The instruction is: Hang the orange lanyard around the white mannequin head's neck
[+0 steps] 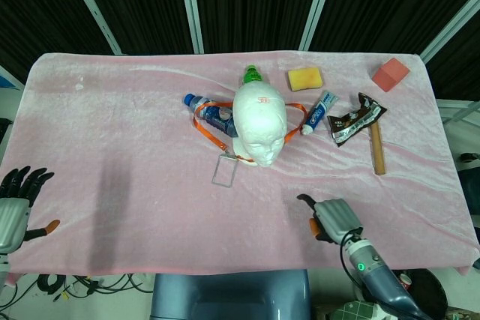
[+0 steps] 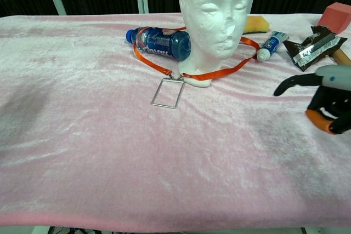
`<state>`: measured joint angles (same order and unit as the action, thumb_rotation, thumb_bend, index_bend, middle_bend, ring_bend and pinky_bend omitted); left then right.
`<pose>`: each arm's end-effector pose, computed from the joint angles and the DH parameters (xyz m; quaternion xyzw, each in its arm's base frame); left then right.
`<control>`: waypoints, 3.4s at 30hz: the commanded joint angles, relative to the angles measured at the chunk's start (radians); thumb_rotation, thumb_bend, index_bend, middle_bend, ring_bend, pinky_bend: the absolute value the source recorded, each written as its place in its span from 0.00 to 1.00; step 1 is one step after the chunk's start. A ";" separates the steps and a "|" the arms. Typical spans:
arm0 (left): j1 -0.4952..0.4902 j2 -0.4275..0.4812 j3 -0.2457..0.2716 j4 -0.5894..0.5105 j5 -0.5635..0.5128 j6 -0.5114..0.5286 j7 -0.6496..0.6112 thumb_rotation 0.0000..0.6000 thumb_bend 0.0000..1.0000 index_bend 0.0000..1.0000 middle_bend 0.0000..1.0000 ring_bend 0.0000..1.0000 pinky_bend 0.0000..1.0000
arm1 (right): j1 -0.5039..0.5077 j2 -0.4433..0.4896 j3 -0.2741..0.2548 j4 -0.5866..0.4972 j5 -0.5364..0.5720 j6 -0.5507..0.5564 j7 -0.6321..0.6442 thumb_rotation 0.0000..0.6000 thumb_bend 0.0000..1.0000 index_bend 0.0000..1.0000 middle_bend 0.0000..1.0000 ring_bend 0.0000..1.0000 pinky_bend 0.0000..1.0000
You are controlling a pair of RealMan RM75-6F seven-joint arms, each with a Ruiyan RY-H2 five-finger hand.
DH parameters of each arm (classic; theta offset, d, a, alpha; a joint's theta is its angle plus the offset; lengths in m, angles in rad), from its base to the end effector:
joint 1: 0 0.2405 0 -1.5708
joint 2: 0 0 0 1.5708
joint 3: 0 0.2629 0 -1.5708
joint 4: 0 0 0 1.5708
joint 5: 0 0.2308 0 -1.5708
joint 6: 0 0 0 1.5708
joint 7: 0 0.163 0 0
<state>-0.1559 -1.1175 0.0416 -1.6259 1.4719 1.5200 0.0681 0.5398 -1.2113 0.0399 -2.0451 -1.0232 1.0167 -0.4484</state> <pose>-0.3189 0.2039 0.1356 -0.6211 -0.3703 -0.3695 0.5836 -0.1728 -0.2560 0.0149 0.7308 -0.4887 0.2970 0.3726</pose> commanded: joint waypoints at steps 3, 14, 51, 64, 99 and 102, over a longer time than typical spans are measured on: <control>0.010 -0.002 -0.014 0.003 -0.001 0.010 -0.005 1.00 0.09 0.17 0.13 0.00 0.00 | 0.073 -0.125 0.036 -0.009 0.068 0.018 -0.115 1.00 0.70 0.20 0.90 0.95 0.99; 0.023 -0.010 -0.042 0.010 -0.013 0.009 0.001 1.00 0.09 0.17 0.13 0.00 0.00 | 0.214 -0.334 0.129 0.040 0.289 0.079 -0.265 1.00 0.76 0.16 0.96 1.00 1.00; 0.046 -0.032 -0.106 0.023 -0.046 0.002 0.012 1.00 0.09 0.17 0.13 0.00 0.00 | 0.442 -0.615 0.201 0.411 0.588 0.075 -0.347 1.00 0.79 0.16 0.99 1.00 1.00; 0.052 -0.036 -0.117 0.023 -0.048 0.006 0.012 1.00 0.09 0.16 0.13 0.00 0.00 | 0.447 -0.613 0.187 0.414 0.600 0.061 -0.337 1.00 0.79 0.25 0.99 1.00 1.00; 0.064 -0.045 -0.128 0.017 -0.046 0.015 0.037 1.00 0.09 0.16 0.13 0.00 0.00 | 0.404 -0.394 0.078 0.187 0.603 0.094 -0.345 1.00 0.81 0.42 0.99 1.00 1.00; 0.065 -0.046 -0.130 0.017 -0.047 0.017 0.040 1.00 0.09 0.16 0.13 0.00 0.00 | 0.395 -0.373 0.062 0.171 0.594 0.092 -0.334 1.00 0.81 0.42 0.99 1.00 1.00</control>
<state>-0.0912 -1.1630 -0.0886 -1.6086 1.4253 1.5371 0.1081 0.9386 -1.5901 0.1077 -1.8694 -0.4248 1.1092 -0.7870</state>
